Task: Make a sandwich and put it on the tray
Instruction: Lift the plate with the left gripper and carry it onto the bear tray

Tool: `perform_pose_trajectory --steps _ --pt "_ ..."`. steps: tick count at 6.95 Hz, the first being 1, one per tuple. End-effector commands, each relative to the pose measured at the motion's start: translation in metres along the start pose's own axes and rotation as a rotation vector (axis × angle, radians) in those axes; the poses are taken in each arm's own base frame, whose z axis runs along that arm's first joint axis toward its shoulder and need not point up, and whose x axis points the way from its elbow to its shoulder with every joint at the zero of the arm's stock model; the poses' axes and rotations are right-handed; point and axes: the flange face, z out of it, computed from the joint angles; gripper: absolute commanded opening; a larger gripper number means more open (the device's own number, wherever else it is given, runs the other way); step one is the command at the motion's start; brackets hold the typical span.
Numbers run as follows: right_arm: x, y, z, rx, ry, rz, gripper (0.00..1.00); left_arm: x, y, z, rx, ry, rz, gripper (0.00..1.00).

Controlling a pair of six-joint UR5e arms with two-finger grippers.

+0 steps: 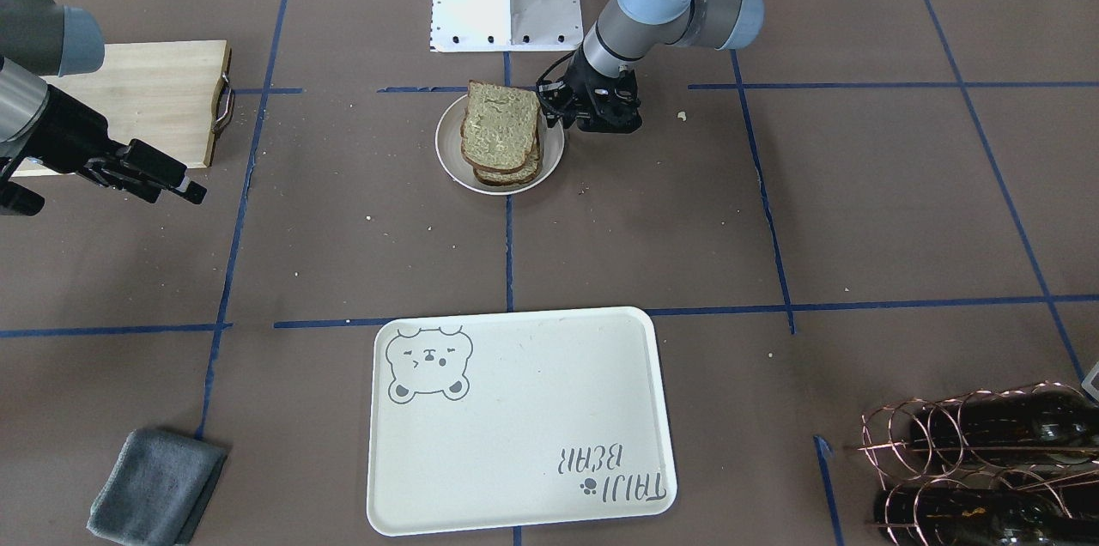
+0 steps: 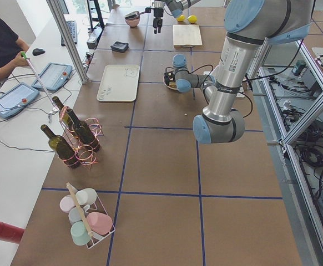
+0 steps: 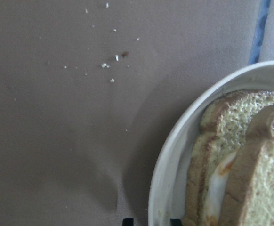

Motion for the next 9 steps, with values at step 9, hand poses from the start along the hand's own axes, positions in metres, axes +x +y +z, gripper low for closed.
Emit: perform_pose_trajectory --steps 9 --pt "-0.002 0.003 -0.001 -0.002 -0.005 -0.008 1.00 0.047 -0.055 -0.079 0.167 0.160 -0.328 0.00"
